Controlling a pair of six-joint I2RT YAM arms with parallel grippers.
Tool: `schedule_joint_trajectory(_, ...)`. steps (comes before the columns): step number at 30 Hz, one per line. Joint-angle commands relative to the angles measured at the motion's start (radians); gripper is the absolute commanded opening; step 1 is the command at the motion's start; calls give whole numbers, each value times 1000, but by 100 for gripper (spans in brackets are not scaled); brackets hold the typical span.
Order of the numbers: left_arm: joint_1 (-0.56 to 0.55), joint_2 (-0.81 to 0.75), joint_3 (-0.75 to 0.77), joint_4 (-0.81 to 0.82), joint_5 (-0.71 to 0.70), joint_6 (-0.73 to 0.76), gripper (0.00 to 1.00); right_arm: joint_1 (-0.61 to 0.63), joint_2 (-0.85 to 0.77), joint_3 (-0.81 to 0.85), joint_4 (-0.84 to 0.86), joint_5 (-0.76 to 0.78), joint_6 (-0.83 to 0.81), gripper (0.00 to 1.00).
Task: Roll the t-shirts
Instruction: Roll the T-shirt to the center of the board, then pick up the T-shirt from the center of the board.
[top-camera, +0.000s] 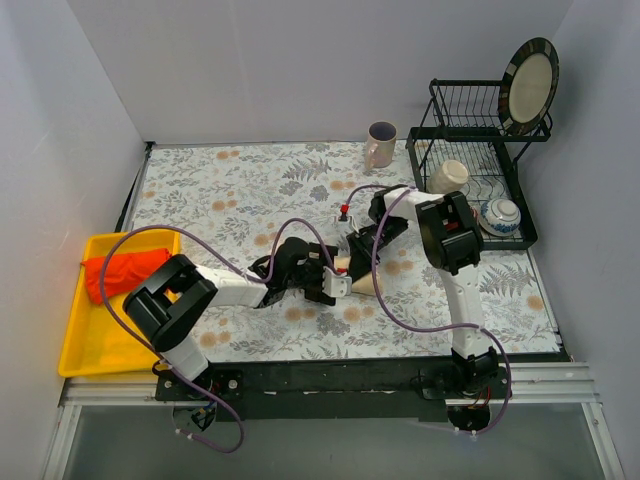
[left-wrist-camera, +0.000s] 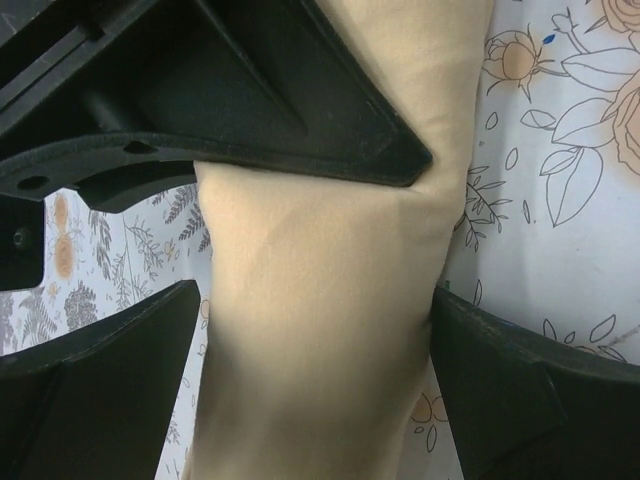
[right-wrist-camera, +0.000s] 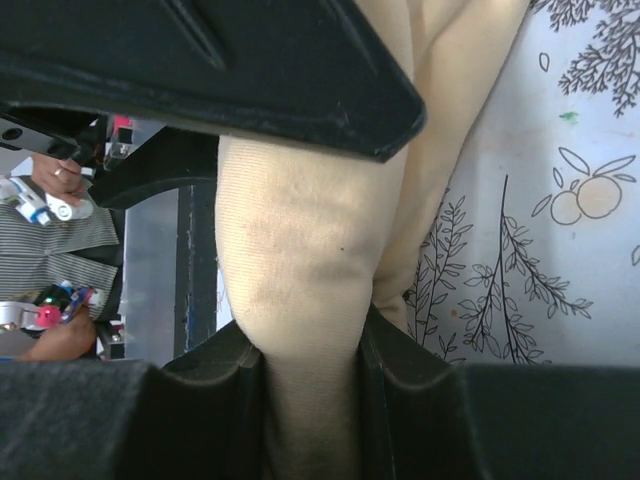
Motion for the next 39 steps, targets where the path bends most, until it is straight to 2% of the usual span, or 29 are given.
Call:
schedule_joint_trajectory(1,1,59,42,-135,35,52,89,9,83,14,-61,132,-56,2)
schedule_joint_trajectory(4,13,91,97,-275,93,57,82,-1,88,20,-61,123,-46,3)
schedule_joint_trajectory(5,18,102,114,-318,108,59,75,-2,88,23,-60,122,-42,4)
schedule_joint_trajectory(8,27,133,171,-464,147,77,65,-10,80,37,-61,128,-32,16)
schedule_joint_trajectory(9,29,140,184,-534,154,86,58,-16,74,40,-60,129,-23,33)
schedule_joint_trajectory(11,35,166,232,-605,180,89,45,-36,42,61,-63,134,-4,50)
schedule_joint_trajectory(12,39,176,249,-677,187,92,34,-47,3,78,-61,135,20,68)
schedule_joint_trajectory(13,47,182,278,-703,193,92,30,-57,-25,113,-64,141,34,92)
schedule_joint_trajectory(14,52,186,289,-728,208,92,27,-83,-56,136,-63,163,39,99)
schedule_joint_trajectory(17,71,185,335,-806,228,99,18,-141,-174,240,-64,241,51,99)
schedule_joint_trajectory(18,85,182,352,-853,239,103,11,-154,-218,264,-66,266,60,99)
schedule_joint_trajectory(21,116,157,442,-974,277,112,0,-194,-297,322,-63,333,85,99)
schedule_joint_trajectory(23,136,131,503,-1033,291,138,0,-211,-332,319,-58,350,125,99)
schedule_joint_trajectory(26,186,52,578,-1134,299,164,0,-217,-413,229,9,364,189,99)
schedule_joint_trajectory(28,235,4,618,-1235,288,187,0,-215,-466,166,31,381,188,99)
schedule_joint_trajectory(32,355,-89,692,-1439,282,262,0,-217,-504,144,17,421,180,99)
schedule_joint_trajectory(38,646,-258,683,-1580,294,388,0,-218,-527,121,15,459,182,99)
schedule_joint_trajectory(39,733,-275,679,-1600,296,458,0,-217,-532,117,12,464,180,99)
